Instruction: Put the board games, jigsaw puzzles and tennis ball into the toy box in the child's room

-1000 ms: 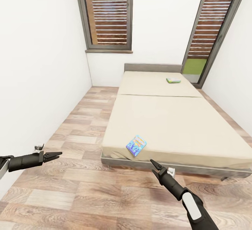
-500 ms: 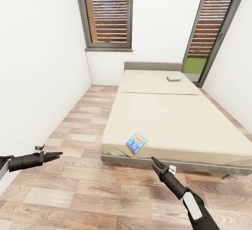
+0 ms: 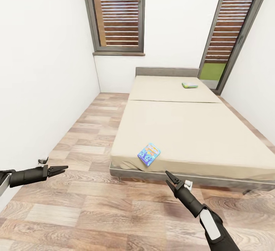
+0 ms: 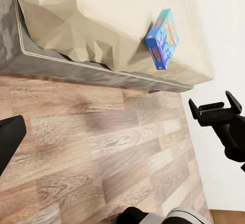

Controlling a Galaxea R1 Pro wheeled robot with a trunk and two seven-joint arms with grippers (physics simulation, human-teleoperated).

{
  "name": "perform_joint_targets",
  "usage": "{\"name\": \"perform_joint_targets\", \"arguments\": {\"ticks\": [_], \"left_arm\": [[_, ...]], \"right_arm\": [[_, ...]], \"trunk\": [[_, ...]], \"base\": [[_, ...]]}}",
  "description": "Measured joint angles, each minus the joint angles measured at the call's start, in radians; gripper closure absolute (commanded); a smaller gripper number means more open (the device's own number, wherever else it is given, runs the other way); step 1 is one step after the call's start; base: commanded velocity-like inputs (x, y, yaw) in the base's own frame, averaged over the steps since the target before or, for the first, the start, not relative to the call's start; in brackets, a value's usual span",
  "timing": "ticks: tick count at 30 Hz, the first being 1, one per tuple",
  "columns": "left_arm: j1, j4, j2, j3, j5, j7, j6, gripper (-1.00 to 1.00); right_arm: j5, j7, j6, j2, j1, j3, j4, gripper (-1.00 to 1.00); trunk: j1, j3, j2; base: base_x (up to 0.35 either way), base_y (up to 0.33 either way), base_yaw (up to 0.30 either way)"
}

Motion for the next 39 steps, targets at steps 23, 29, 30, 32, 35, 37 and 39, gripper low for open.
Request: {"name": "perform_joint_targets", "arguments": {"ticks": [23,29,30,32,35,37,39], "left_arm": [[0.000,0.000,-0.001,-0.001,0.000,0.002,0.000,-1.00],[0.000,0.000,-0.001,0.001,0.000,0.001,0.000,-1.00],[0.000,0.000,-0.001,0.001,0.000,0.001,0.000,-1.00],[0.000,0.000,-0.001,0.002,0.001,0.000,0.000,-1.00],[0.000,0.000,-0.001,0.002,0.001,-0.003,0.000,-1.00],[0.000,0.000,-0.001,0.002,0.001,-0.008,0.000,-1.00],[0.000,0.000,-0.001,0.002,0.002,-0.013,0.000,-1.00]], "right_arm": [[0.000,0.000,0.000,-0.002,0.000,-0.001,0.000,-1.00],[0.000,0.000,0.000,-0.010,0.000,-0.001,0.001,-1.00],[0.000,0.000,0.000,-0.011,0.000,-0.001,0.001,-1.00],[0.000,0.000,0.000,-0.012,0.000,-0.001,0.001,-1.00],[0.000,0.000,0.000,-0.013,0.000,-0.001,0.001,-1.00],[0.000,0.000,0.000,-0.013,0.000,-0.001,0.002,-1.00],[0.000,0.000,0.000,-0.013,0.000,-0.001,0.002,-1.00]], "trunk": [[0.000,0.000,0.000],[0.000,0.000,0.000],[0.000,0.000,0.000],[0.008,-0.006,-0.014],[0.019,-0.016,-0.035],[0.027,-0.022,-0.049],[0.034,-0.028,-0.063]], "base": [[0.164,0.086,0.000],[0.011,0.004,0.000],[0.003,0.001,0.000],[0.002,0.001,0.000],[0.000,0.000,0.000],[0.000,0.000,0.000],[0.000,0.000,0.000]]}}
